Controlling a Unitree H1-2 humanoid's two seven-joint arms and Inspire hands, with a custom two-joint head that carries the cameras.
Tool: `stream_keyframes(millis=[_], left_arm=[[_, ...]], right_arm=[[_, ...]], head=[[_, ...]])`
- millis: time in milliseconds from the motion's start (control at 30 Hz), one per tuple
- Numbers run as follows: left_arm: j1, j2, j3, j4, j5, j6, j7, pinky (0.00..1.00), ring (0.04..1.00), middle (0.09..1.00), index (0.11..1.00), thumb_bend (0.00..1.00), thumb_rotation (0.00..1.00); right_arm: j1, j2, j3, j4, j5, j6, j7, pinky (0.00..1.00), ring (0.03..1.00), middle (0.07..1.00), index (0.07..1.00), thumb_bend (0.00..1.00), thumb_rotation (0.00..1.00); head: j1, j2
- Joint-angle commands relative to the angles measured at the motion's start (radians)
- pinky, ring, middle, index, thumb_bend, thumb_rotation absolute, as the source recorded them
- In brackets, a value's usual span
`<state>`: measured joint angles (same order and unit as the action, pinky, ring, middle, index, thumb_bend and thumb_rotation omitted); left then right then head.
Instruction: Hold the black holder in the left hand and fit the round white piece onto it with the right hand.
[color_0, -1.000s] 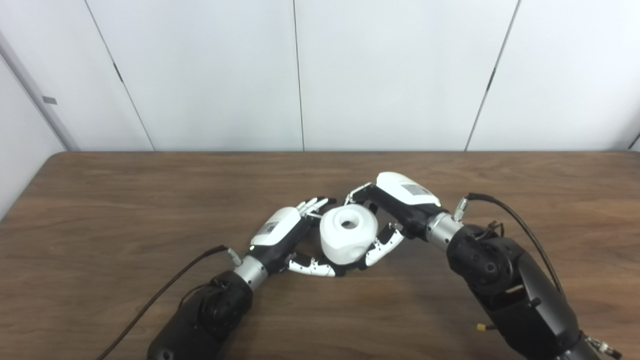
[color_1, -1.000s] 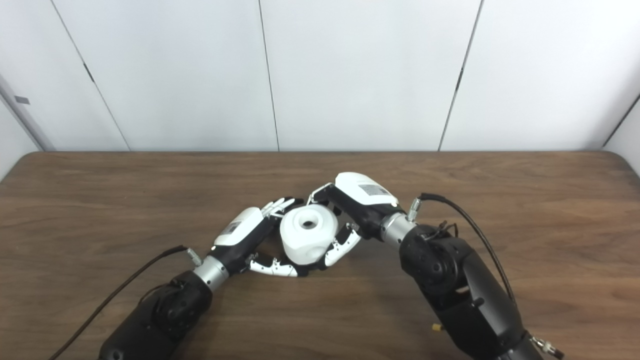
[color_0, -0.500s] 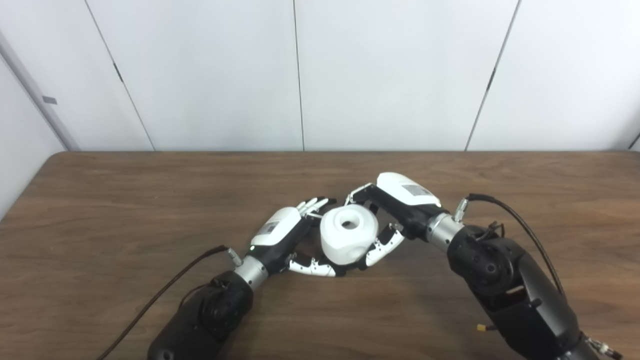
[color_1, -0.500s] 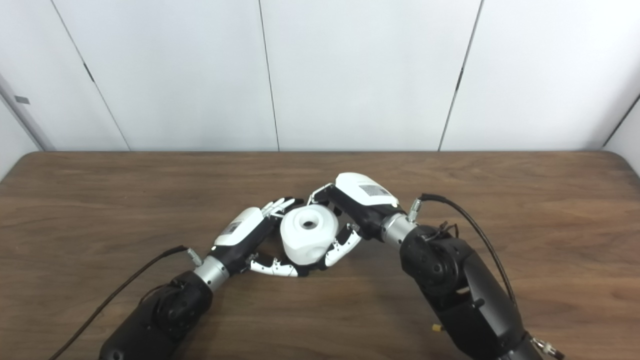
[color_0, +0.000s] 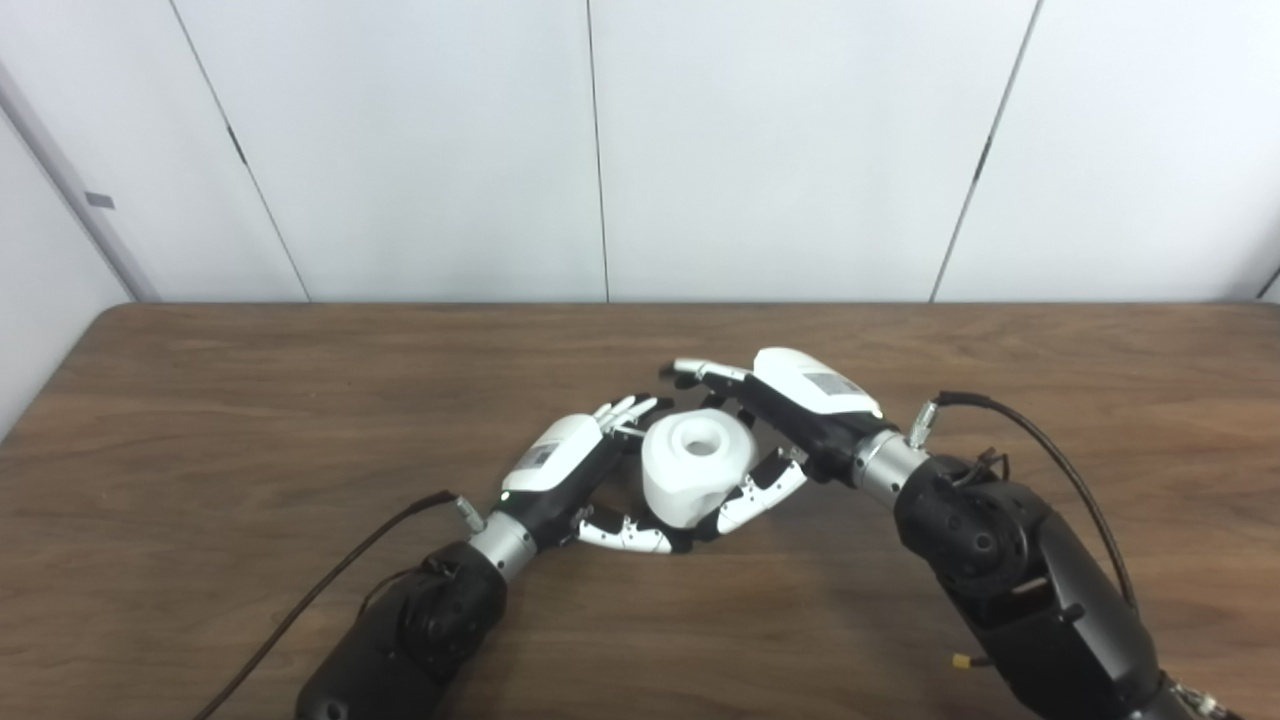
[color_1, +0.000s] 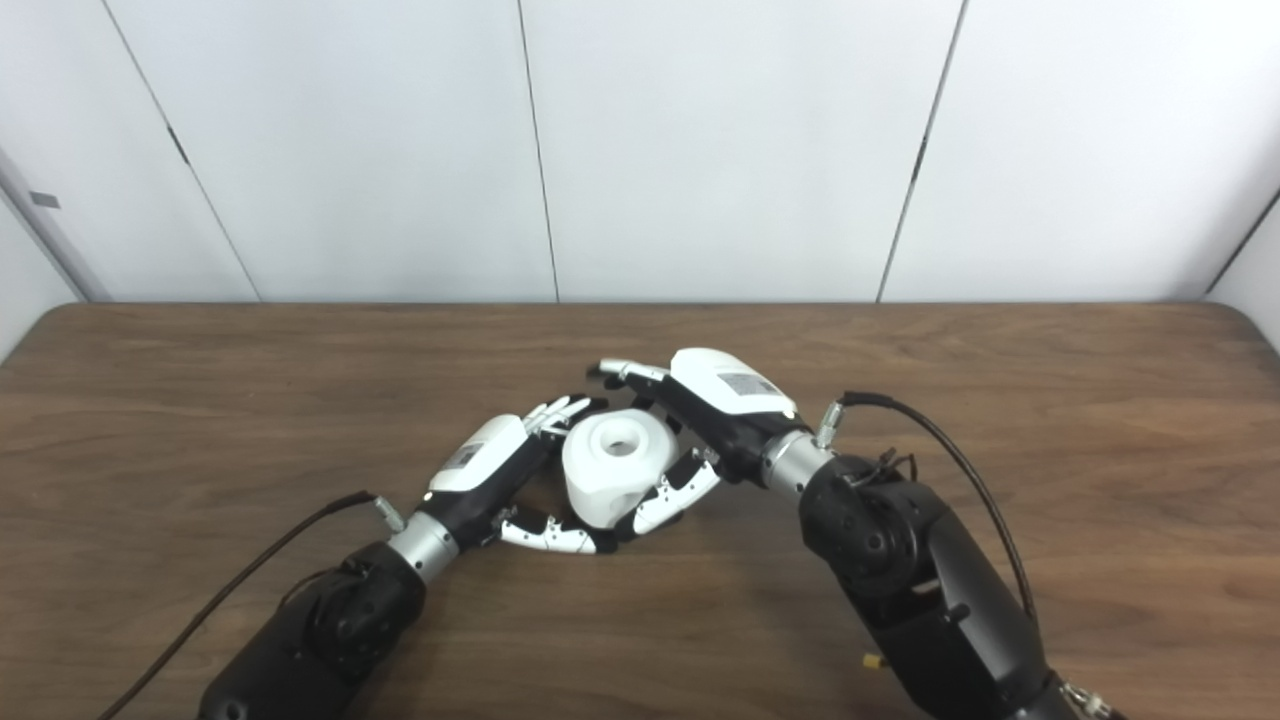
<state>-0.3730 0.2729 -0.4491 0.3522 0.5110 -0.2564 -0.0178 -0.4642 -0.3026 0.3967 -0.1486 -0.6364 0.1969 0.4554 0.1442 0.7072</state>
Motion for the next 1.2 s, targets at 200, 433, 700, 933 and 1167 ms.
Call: stream_keyframes(millis=[200,433,700,933,1167], left_arm=[[0.051,-0.008,-0.05,0.028,0.026,0.019,-0.083,1.0,1.0,0.96,0.483,0.52,0.06],[0.051,-0.005,-0.047,0.027,0.023,0.024,-0.086,1.0,1.0,0.96,0.483,0.52,0.06],[0.046,0.001,-0.044,0.035,0.021,0.019,-0.085,1.0,1.0,0.963,0.483,0.52,0.06],[0.049,0.004,-0.037,0.032,0.009,0.024,-0.086,1.0,1.0,0.962,0.483,0.52,0.06],[0.048,0.01,-0.038,0.031,0.016,0.019,-0.079,1.0,1.0,0.959,0.483,0.52,0.06]], right_arm=[[-0.022,0.009,-0.018,-0.04,-0.001,-0.004,-0.017,0.6,0.761,0.84,0.963,0.9,0.29],[-0.033,-0.003,-0.027,-0.049,0.014,0.003,0.009,0.6,0.766,0.842,0.968,0.91,0.3],[-0.066,-0.119,-0.057,-0.12,0.069,0.06,0.176,0.64,0.824,0.913,0.944,0.96,0.25],[-0.048,-0.224,-0.131,-0.106,0.241,0.026,0.244,0.68,0.864,0.933,0.915,0.93,0.12],[0.005,-0.24,-0.223,-0.06,0.309,-0.014,0.152,0.67,0.812,0.869,0.846,0.82,0.02]], head=[[0.001,0.004],[-0.001,0.003],[-0.005,-0.004],[-0.005,-0.005],[-0.008,-0.007]])
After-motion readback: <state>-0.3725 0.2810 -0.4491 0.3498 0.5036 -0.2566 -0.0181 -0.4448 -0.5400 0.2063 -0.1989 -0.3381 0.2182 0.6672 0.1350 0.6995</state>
